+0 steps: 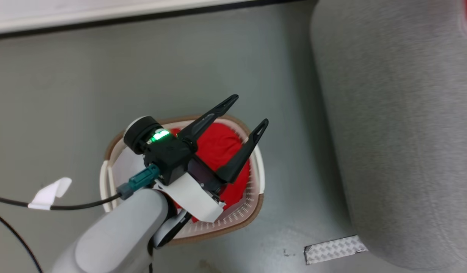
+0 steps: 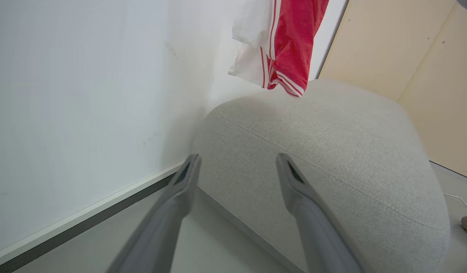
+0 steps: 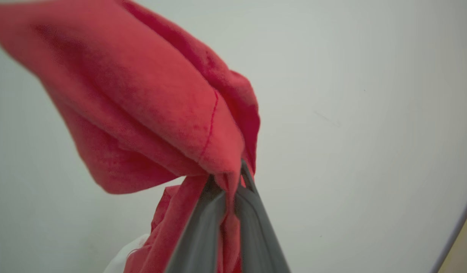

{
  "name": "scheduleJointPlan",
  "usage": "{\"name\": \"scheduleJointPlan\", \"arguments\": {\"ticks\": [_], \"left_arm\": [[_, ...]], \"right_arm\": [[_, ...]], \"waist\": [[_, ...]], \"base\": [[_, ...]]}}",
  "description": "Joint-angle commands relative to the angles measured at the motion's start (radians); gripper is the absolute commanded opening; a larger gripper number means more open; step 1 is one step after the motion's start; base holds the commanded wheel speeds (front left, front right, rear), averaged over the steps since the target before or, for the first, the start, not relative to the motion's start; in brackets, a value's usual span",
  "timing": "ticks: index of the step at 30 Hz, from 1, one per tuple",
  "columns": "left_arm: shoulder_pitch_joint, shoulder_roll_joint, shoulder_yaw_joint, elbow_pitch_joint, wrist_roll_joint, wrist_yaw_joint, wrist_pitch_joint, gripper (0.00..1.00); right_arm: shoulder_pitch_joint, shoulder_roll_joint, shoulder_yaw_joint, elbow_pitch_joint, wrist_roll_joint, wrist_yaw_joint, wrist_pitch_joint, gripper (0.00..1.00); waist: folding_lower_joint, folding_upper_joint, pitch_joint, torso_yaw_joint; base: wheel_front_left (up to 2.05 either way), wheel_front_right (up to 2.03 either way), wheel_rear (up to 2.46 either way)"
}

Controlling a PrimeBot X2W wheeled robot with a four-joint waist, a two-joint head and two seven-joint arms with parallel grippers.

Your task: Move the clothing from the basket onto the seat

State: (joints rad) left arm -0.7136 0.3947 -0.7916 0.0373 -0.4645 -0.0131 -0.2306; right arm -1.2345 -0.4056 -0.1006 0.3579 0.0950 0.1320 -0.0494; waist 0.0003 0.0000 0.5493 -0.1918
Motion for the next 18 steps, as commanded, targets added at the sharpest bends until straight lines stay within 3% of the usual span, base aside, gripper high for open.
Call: {"name": "scheduleJointPlan", "arguments": {"ticks": [1,5,9,18], "left_arm": [[-0.001,0.008,0.002,0.001,0.002,-0.005,-0.01,1.0],[0.006,0.014,0.007,-0.01,-0.001,-0.001,-0.013,1.0],[0.013,0.026,0.02,-0.027,-0.006,0.011,-0.017,1.0],[0.043,0.049,0.028,-0.061,-0.025,0.035,0.001,1.0]], "right_arm": [[-0.033,-0.02,-0.016,0.014,-0.013,-0.002,0.008,0.0],[-0.135,-0.074,-0.07,0.098,-0.048,-0.002,0.053,0.0],[-0.139,-0.106,-0.142,0.179,-0.077,-0.003,0.077,0.0],[0.052,-0.028,-0.34,0.382,-0.178,-0.003,0.1,0.0]], "waist": [[-0.0003,0.0,0.047,0.046],[-0.0003,0.0,0.075,0.069],[-0.0003,0.0,0.1,0.073],[-0.0003,0.0,0.12,0.058]], "base": [[0.0,0.0,0.0],[0.0,0.0,0.0],[0.0,0.0,0.0],[0.0,0.0,0.0]]}}
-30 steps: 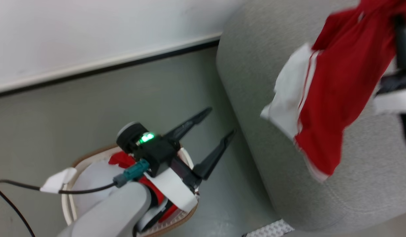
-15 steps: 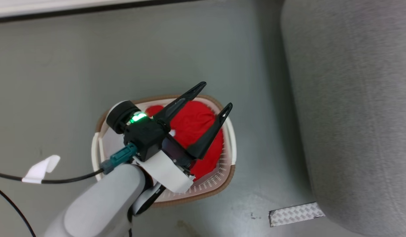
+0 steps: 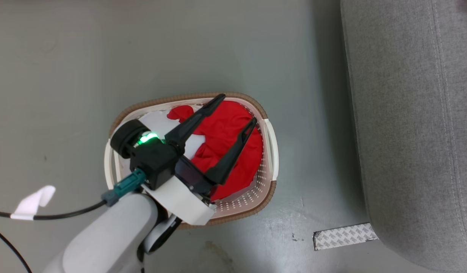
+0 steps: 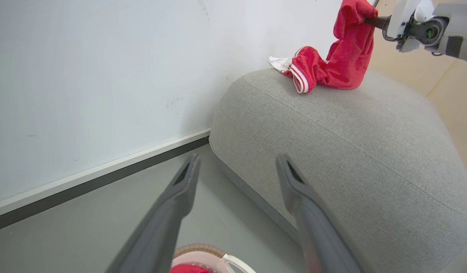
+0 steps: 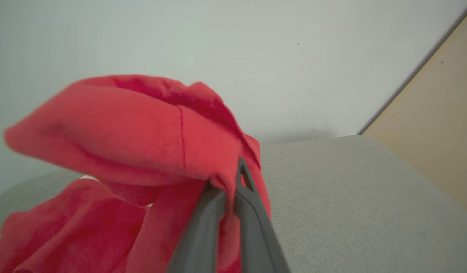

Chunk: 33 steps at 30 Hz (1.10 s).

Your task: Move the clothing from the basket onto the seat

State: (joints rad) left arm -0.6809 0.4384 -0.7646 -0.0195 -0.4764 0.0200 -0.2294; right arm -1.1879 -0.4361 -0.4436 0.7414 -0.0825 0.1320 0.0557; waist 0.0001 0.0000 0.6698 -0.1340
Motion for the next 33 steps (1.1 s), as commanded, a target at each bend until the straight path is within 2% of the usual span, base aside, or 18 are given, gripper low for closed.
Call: {"name": "scheduleJointPlan", "arguments": {"ticks": [1,4,5,6,7,13,18,25,33], "left_arm": [[0.014,0.005,-0.001,-0.006,-0.014,0.005,0.003,1.0],[0.024,0.003,-0.004,-0.012,-0.019,0.013,0.007,1.0],[0.029,0.002,-0.003,-0.016,-0.021,0.014,0.011,1.0],[0.033,0.002,-0.002,-0.02,-0.023,0.017,0.013,1.0],[0.037,0.004,-0.001,-0.023,-0.028,0.02,0.013,1.0],[0.07,0.012,0.009,-0.026,-0.051,0.035,0.011,1.0],[0.1,0.007,0.019,-0.02,-0.077,0.048,0.001,1.0],[0.182,0.006,0.045,0.021,-0.105,0.07,-0.021,1.0],[0.33,0.003,0.105,0.052,-0.142,0.102,-0.035,1.0]], "right_arm": [[0.024,0.02,-0.023,0.016,-0.02,-0.003,-0.006,0.0],[0.056,0.06,-0.111,0.05,-0.058,-0.003,-0.025,0.0],[0.067,0.073,-0.132,0.058,-0.079,-0.003,-0.031,0.25],[0.077,0.088,-0.152,0.067,-0.099,-0.003,-0.032,0.93],[0.089,0.1,-0.167,0.078,-0.121,-0.003,-0.025,1.0],[0.135,0.154,-0.193,0.077,-0.19,-0.003,-0.066,1.0],[0.204,0.195,-0.136,0.064,-0.198,-0.003,-0.138,1.0],[0.376,0.239,-0.014,-0.004,-0.116,-0.003,-0.246,1.0],[0.624,0.285,0.116,-0.2,-0.014,-0.003,-0.279,1.0]], "waist": [[-0.0001,0.0,-0.003,0.0],[-0.0001,0.0,-0.015,0.0],[-0.0001,0.0,-0.019,0.0],[-0.0001,0.0,-0.025,-0.001],[-0.0001,0.0,-0.032,-0.002],[-0.0001,0.0,-0.088,-0.02],[-0.0001,0.0,-0.152,-0.035],[-0.0001,0.0,-0.286,-0.045],[-0.0001,0.0,-0.422,-0.032]], "base": [[0.0,0.0,0.0],[0.0,0.0,0.0],[0.0,0.0,0.0],[0.0,0.0,0.0],[0.0,0.0,0.0],[0.0,0.0,0.0],[0.0,0.0,0.0],[0.0,0.0,0.0],[0.0,0.0,0.0]]}}
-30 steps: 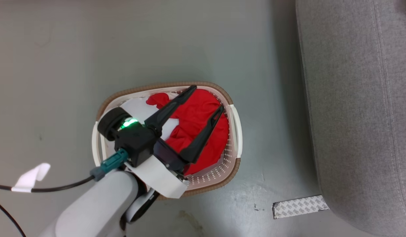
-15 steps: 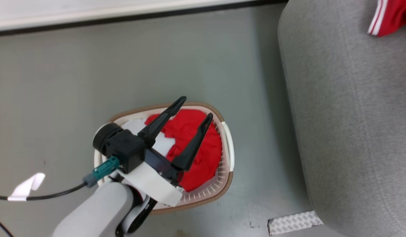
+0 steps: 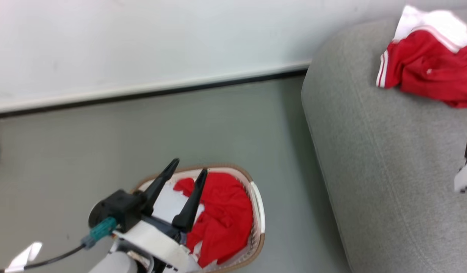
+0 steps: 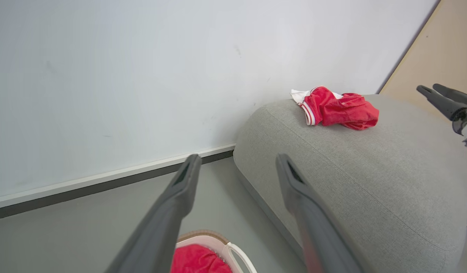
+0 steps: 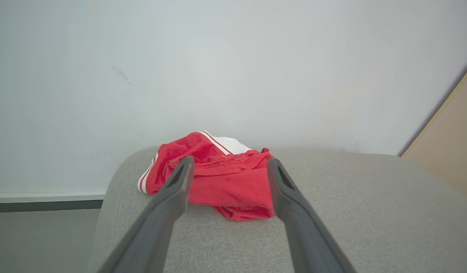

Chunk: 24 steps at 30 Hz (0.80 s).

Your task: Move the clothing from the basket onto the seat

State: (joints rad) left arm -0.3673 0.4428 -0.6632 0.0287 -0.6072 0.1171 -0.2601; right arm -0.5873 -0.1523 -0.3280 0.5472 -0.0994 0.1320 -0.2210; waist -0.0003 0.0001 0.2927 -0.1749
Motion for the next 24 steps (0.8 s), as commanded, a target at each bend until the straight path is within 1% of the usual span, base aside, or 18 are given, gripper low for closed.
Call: {"name": "scheduleJointPlan", "arguments": {"ticks": [1,4,7,12,15,20,21,24], "left_arm": [[0.034,-0.003,0.014,0.007,-0.009,0.006,-0.004,1.0],[0.086,-0.02,0.056,0.004,-0.01,0.014,-0.004,1.0],[0.142,-0.041,0.103,0.004,0.015,0.01,-0.005,1.0],[0.237,-0.073,0.197,0.019,0.06,-0.001,-0.005,1.0],[0.29,-0.091,0.26,0.029,0.091,-0.012,-0.005,1.0],[0.368,-0.126,0.385,0.047,0.148,-0.038,-0.005,1.0],[0.368,-0.126,0.385,0.047,0.148,-0.038,-0.005,1.0],[0.406,-0.151,0.455,0.054,0.182,-0.064,-0.005,1.0]], "right_arm": [[0.054,0.011,0.011,-0.035,0.017,-0.003,-0.003,1.0],[0.138,0.022,0.046,-0.12,0.04,-0.003,-0.008,1.0],[0.228,0.021,0.076,-0.19,0.06,-0.003,-0.017,1.0],[0.353,0.048,0.11,-0.279,0.086,-0.003,-0.032,1.0],[0.421,0.064,0.134,-0.312,0.091,-0.003,-0.037,1.0],[0.52,0.086,0.188,-0.323,0.08,-0.003,-0.045,1.0],[0.52,0.086,0.188,-0.323,0.08,-0.003,-0.045,1.0],[0.565,0.097,0.217,-0.322,0.084,-0.003,-0.044,1.0]], "waist": [[0.0003,-0.0001,-0.06,0.015],[0.0003,-0.0001,-0.103,0.034],[0.0003,-0.0001,-0.145,0.062],[0.0003,-0.0001,-0.217,0.106],[0.0003,-0.0001,-0.25,0.127],[0.0003,-0.0001,-0.288,0.15],[0.0003,-0.0001,-0.288,0.15],[0.0003,-0.0001,-0.3,0.156]], "base": [[0.0,0.0,0.0],[0.0,0.0,0.0],[0.0,0.0,0.0],[0.0,0.0,0.0],[0.0,0.0,0.0],[0.0,0.0,0.0],[0.0,0.0,0.0],[0.0,0.0,0.0]]}}
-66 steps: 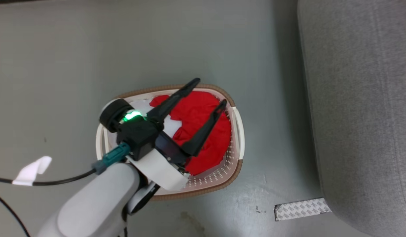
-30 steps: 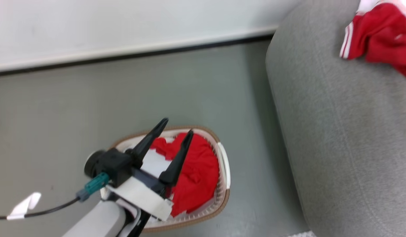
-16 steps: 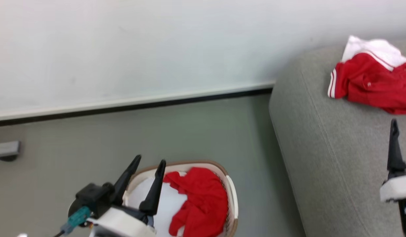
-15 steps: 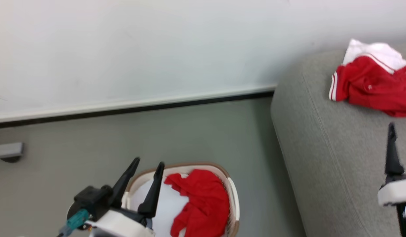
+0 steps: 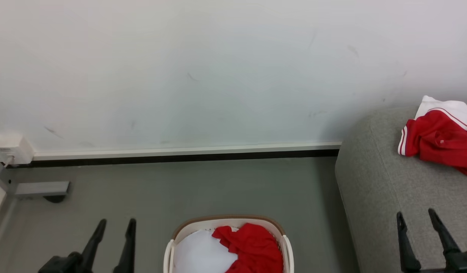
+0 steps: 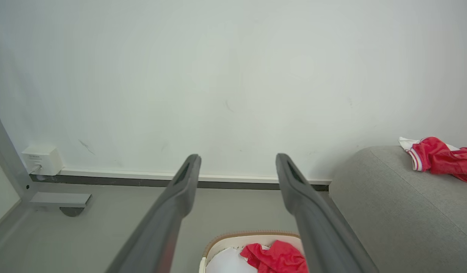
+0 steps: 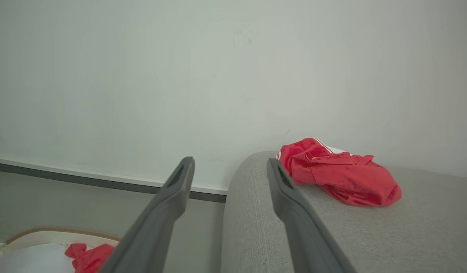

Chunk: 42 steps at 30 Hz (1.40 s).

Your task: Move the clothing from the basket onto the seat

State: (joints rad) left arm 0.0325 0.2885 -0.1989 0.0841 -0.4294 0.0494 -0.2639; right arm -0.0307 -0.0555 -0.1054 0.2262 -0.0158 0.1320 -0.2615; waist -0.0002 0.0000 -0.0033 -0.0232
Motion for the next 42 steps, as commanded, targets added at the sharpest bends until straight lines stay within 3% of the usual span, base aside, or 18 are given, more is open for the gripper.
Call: {"name": "scheduleJointPlan", "arguments": {"ticks": [1,7,18,42], "left_arm": [[0.017,-0.006,0.015,0.003,0.017,-0.005,-0.001,1.0],[0.076,-0.071,0.124,0.034,0.078,-0.061,-0.001,1.0],[0.122,-0.143,0.22,0.072,0.157,-0.144,-0.001,1.0],[0.093,-0.192,0.247,0.082,0.212,-0.18,-0.001,1.0]], "right_arm": [[0.02,0.002,0.001,-0.006,0.007,-0.003,-0.004,1.0],[0.08,0.004,0.054,0.002,0.059,-0.003,-0.004,1.0],[0.119,0.005,0.085,0.024,0.096,-0.003,-0.004,1.0],[0.088,0.005,0.104,0.007,0.101,-0.003,-0.004,1.0]], "waist": [[0.0002,0.0,-0.007,0.005],[0.0002,0.0,-0.021,0.001],[0.0002,0.0,-0.046,-0.011],[0.0002,0.0,-0.027,-0.037]], "base": [[0.0,0.0,0.0],[0.0,0.0,0.0],[0.0,0.0,0.0],[0.0,0.0,0.0]]}}
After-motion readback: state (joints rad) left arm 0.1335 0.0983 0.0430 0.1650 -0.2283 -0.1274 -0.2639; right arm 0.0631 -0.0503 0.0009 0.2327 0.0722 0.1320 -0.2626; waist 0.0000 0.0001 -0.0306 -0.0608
